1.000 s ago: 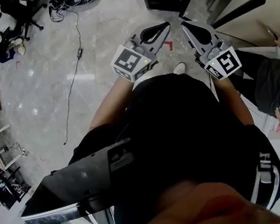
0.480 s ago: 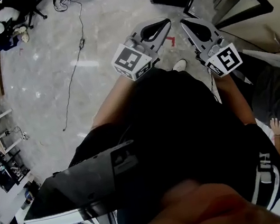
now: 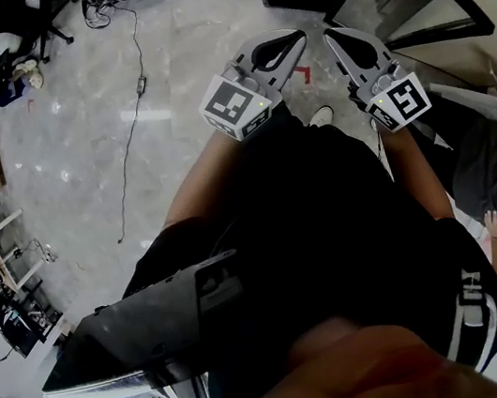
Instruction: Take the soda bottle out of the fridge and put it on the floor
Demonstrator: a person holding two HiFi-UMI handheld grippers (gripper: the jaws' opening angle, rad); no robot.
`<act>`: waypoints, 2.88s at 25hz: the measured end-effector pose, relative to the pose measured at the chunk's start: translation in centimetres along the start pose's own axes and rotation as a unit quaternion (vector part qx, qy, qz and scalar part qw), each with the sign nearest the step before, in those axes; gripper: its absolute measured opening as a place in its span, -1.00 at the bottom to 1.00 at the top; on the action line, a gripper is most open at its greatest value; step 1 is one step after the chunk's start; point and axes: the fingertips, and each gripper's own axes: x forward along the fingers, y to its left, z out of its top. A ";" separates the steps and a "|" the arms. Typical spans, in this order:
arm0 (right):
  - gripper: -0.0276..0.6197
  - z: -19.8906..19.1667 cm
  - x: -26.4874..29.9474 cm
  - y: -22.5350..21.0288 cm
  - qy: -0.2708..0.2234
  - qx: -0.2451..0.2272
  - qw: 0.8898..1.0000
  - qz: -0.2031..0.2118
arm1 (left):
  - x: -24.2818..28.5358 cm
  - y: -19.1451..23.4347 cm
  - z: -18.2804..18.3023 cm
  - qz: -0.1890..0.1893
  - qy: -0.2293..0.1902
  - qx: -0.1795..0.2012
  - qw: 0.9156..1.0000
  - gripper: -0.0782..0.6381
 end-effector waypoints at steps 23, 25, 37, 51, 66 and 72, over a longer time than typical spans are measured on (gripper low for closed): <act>-0.87 -9.6 14.5 -22.2 0.060 -0.018 0.985 -0.159 | 9.1 22.7 -6.4 0.007 0.037 -0.020 0.999 -0.79; -0.87 -11.5 15.5 -25.3 0.060 -0.018 0.983 -0.170 | 10.5 24.6 -7.8 0.025 0.033 -0.033 0.999 -0.79; -0.55 -23.6 18.4 -36.3 0.022 -0.040 0.975 -0.217 | 17.9 31.7 -21.8 0.073 0.013 -0.025 0.997 -0.79; 0.09 -24.8 22.6 -42.6 0.046 -0.030 0.975 -0.214 | 21.3 34.8 -23.2 0.085 0.011 -0.020 0.996 -0.79; 0.08 -24.9 26.1 -44.6 0.062 -0.057 0.975 -0.205 | 21.0 36.1 -22.8 0.088 0.017 -0.014 0.996 -0.79; 0.07 -24.8 24.9 -42.2 0.064 -0.057 0.979 -0.184 | 19.7 35.4 -23.2 0.094 0.018 -0.017 0.995 -0.79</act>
